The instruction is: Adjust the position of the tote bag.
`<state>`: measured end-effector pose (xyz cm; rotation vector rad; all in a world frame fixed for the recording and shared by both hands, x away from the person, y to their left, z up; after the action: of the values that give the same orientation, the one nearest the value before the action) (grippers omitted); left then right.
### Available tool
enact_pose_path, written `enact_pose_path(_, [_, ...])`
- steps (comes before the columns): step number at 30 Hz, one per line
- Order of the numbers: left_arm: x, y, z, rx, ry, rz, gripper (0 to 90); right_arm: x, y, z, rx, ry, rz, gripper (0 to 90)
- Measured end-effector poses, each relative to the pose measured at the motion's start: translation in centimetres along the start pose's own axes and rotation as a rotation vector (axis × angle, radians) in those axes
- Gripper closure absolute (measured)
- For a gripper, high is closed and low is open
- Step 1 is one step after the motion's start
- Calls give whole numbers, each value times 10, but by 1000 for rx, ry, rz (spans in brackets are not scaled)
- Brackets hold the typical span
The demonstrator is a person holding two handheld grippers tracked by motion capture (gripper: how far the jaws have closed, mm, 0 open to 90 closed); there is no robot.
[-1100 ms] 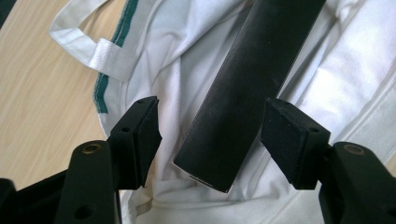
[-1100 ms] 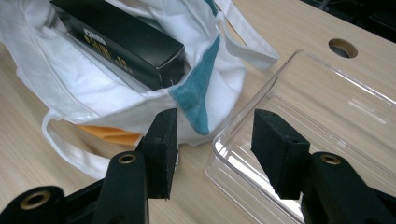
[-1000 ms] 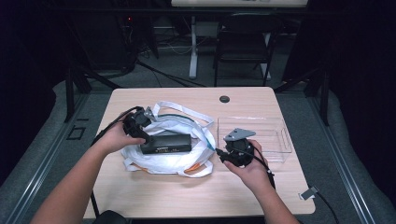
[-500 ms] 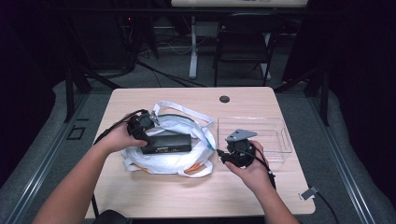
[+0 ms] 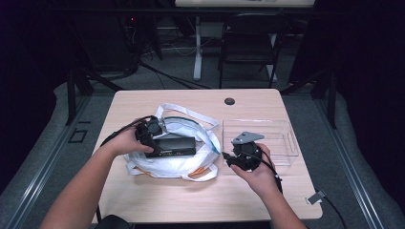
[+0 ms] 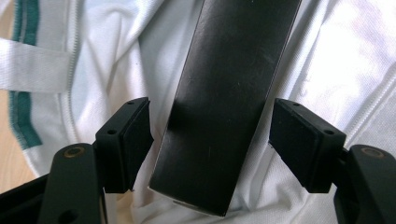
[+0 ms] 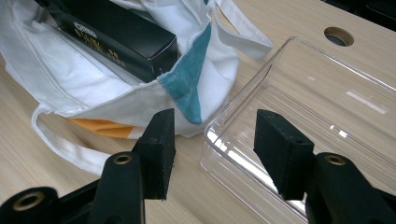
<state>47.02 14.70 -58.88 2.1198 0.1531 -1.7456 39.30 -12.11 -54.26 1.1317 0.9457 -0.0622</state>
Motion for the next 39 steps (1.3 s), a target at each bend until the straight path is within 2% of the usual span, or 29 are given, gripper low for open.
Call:
enact_pose_path(5, [5,2,2,6,-25,-9,299,1,-1,0,-3,3,-6,483])
enact_pose_path(17, [18,6,2,7,-44,-30,299,0,-1,-1,-2,4,-7,484])
enact_pose_path(20, [21,6,3,9,-62,-37,299,1,-1,-2,2,6,-1,484])
enact_pose_path(22, [23,6,2,13,-54,-43,299,2,-2,-2,-1,7,-3,484])
enact_pose_path(27, [27,7,2,9,-68,-51,299,2,-2,-2,2,8,-5,485])
enact_pose_path(28, [29,7,3,10,-67,-55,299,1,-2,-2,3,8,-4,485])
enact_pose_path(29, [30,8,2,9,-48,-56,298,1,-2,-2,1,9,-5,485])
enact_pose_path(34, [35,7,3,18,-53,-83,304,1,-2,-2,-2,9,-7,485])
enact_pose_path(39, [39,9,4,27,-46,-79,305,2,-3,-2,-2,8,-8,485])
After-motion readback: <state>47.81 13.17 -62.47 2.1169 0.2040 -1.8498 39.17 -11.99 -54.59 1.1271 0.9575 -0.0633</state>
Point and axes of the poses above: each handheld gripper's, and its own axes: x roughly forward along the jaws, y roughly out of its top, z roughly to its right, the point moved 10 cm from there along x, roughly forward along the jaws, and after that the axes turned 2 degrees about -x, right-handed, at the moved point
